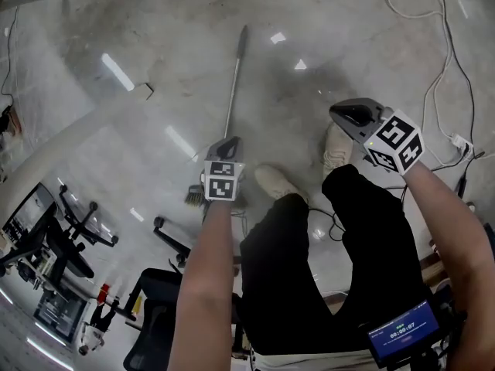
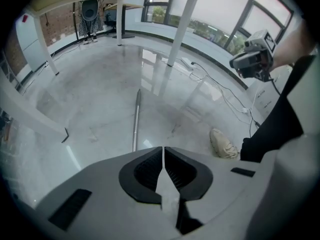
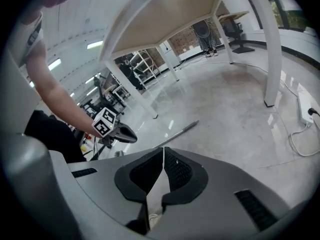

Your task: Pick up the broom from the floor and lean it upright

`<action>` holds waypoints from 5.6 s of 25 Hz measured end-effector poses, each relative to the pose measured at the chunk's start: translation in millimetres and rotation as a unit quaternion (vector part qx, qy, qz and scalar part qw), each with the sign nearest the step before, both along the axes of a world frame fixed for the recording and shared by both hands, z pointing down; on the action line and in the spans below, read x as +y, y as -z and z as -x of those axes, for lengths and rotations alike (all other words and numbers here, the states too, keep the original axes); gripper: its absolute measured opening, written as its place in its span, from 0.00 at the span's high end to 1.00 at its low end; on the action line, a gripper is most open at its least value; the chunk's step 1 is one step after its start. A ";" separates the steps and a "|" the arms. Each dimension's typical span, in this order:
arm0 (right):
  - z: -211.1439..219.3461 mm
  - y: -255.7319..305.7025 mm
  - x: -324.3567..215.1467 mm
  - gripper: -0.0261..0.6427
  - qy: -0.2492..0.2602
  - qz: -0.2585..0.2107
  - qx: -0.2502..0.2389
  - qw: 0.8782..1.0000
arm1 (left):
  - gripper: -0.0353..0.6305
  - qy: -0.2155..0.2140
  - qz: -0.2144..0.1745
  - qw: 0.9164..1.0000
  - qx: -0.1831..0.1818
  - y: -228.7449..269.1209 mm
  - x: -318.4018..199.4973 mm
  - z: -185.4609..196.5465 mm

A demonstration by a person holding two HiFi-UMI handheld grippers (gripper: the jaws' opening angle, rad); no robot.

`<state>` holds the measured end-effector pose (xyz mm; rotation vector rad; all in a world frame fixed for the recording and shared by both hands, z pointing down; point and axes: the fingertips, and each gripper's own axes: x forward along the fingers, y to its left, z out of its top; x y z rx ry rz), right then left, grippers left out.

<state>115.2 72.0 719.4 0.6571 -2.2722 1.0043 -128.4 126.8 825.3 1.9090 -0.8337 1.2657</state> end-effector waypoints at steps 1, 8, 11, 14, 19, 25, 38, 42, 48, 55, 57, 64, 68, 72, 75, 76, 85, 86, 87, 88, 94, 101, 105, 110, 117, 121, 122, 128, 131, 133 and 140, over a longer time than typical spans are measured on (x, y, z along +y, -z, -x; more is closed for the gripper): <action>-4.7 -8.0 -2.6 0.93 0.001 -0.001 0.004 1.000 | 0.92 -0.001 -0.004 1.000 -0.007 -9.5 -3.5 2.4; -33.4 -54.8 -15.9 0.93 -0.002 -0.007 0.027 1.000 | 0.92 -0.021 0.016 0.998 -0.053 -74.5 -24.9 19.7; -43.2 -65.9 -22.6 0.93 0.000 -0.009 0.037 0.999 | 0.92 -0.028 0.014 0.998 -0.061 -95.6 -43.9 21.5; -52.7 -76.3 -27.4 0.93 0.002 -0.017 0.043 0.999 | 0.92 -0.037 0.001 0.997 -0.074 -117.1 -62.1 23.5; -76.2 -88.5 -30.0 0.93 -0.013 -0.016 0.060 0.998 | 0.91 -0.043 0.002 0.995 -0.088 -141.3 -83.6 22.6; -86.6 -99.4 -16.8 0.93 -0.006 -0.006 0.072 0.997 | 0.82 -0.045 0.014 0.994 -0.095 -162.3 -92.7 18.9; -112.6 -83.0 -11.8 0.93 -0.035 0.006 0.083 0.996 | 0.83 -0.012 0.024 0.993 -0.116 -157.6 -95.6 15.3; -110.8 -59.4 -7.1 0.93 -0.054 0.014 0.079 0.995 | 0.83 -0.015 -0.020 0.996 -0.087 -106.7 -89.5 6.3; -78.5 1.8 6.4 0.93 -0.044 0.017 0.059 0.997 | 0.83 -0.016 -0.073 0.996 -0.055 -12.1 -65.2 4.9; -40.9 77.1 20.1 0.93 -0.001 0.016 0.047 0.999 | 0.83 0.005 -0.113 0.992 -0.059 85.4 -36.6 29.0; -36.9 96.4 22.7 0.93 0.006 0.016 0.047 0.999 | 0.83 0.023 -0.123 0.990 -0.066 111.8 -30.9 39.1; -13.9 155.8 29.2 0.93 0.004 0.019 0.038 0.999 | 0.83 0.099 -0.157 0.981 -0.060 203.0 -21.3 73.5; 17.4 189.8 37.5 0.93 0.006 0.026 0.016 1.000 | 0.83 0.118 -0.168 0.978 -0.047 242.2 -8.1 83.0; 46.4 215.2 45.1 0.93 0.046 0.022 0.005 0.999 | 0.83 0.154 -0.176 0.972 -0.034 269.0 0.7 85.1; 59.5 228.5 36.8 0.93 0.068 0.012 0.001 0.998 | 0.83 0.191 -0.178 0.965 -0.030 276.2 0.5 85.5; 62.1 232.6 30.3 0.93 0.071 0.008 -0.001 0.997 | 0.83 0.204 -0.182 0.962 -0.026 277.1 -2.8 84.7; 63.5 260.0 -38.5 0.93 0.089 -0.017 -0.017 0.996 | 0.83 0.311 -0.188 0.931 -0.022 288.6 -46.6 65.4; 62.1 261.6 -44.4 0.93 0.088 -0.019 -0.018 0.996 | 0.83 0.326 -0.186 0.927 -0.022 290.4 -52.8 62.7; 60.2 263.0 -49.6 0.93 0.087 -0.020 -0.020 0.996 | 0.83 0.343 -0.184 0.921 -0.022 291.8 -59.2 59.8; 58.3 264.0 -54.3 0.93 0.085 -0.020 -0.023 0.996 | 0.83 0.360 -0.181 0.915 -0.022 292.1 -65.8 57.2; 44.2 266.8 -74.5 0.93 0.092 -0.015 -0.032 0.995 | 0.83 0.424 -0.181 0.887 -0.030 288.6 -121.1 47.2; 22.1 255.7 -83.6 0.93 0.080 -0.012 -0.020 0.997 | 0.83 0.429 -0.209 0.878 -0.030 291.8 -170.6 46.1; 9.2 249.5 -87.6 0.93 0.073 -0.007 -0.012 0.997 | 0.83 0.449 -0.212 0.868 -0.023 291.8 -187.3 48.6; 6.4 249.3 -89.3 0.93 0.067 -0.004 -0.015 0.998 | 0.83 0.458 -0.220 0.861 -0.027 289.6 -199.7 59.5; 10.0 249.7 -90.5 0.93 0.068 -0.001 -0.012 0.998 | 0.83 0.450 -0.217 0.865 -0.044 290.8 -204.2 71.0; 10.6 249.8 -93.2 0.93 0.065 0.001 -0.014 0.998 | 0.81 0.438 -0.219 0.871 -0.049 293.3 -208.0 70.2; 10.6 249.7 -93.6 0.93 0.064 0.001 -0.014 0.998 | 0.81 0.434 -0.219 0.872 -0.050 293.8 -208.4 69.6; 14.8 252.2 -93.7 0.93 0.066 -0.001 -0.019 0.998 | 0.77 0.418 -0.222 0.879 -0.053 296.2 -206.8 69.3; 14.9 252.5 -94.2 0.93 0.068 -0.003 -0.019 0.998 | 0.75 0.411 -0.226 0.882 -0.053 299.8 -205.1 68.7; 14.5 252.5 -94.6 0.93 0.068 -0.005 -0.018 0.998 | 0.75 0.408 -0.228 0.883 -0.048 305.0 -200.3 67.4; 16.5 251.1 -90.8 0.93 0.060 -0.010 -0.019 0.998 | 0.75 0.378 -0.214 0.901 -0.025 325.1 -117.5 51.9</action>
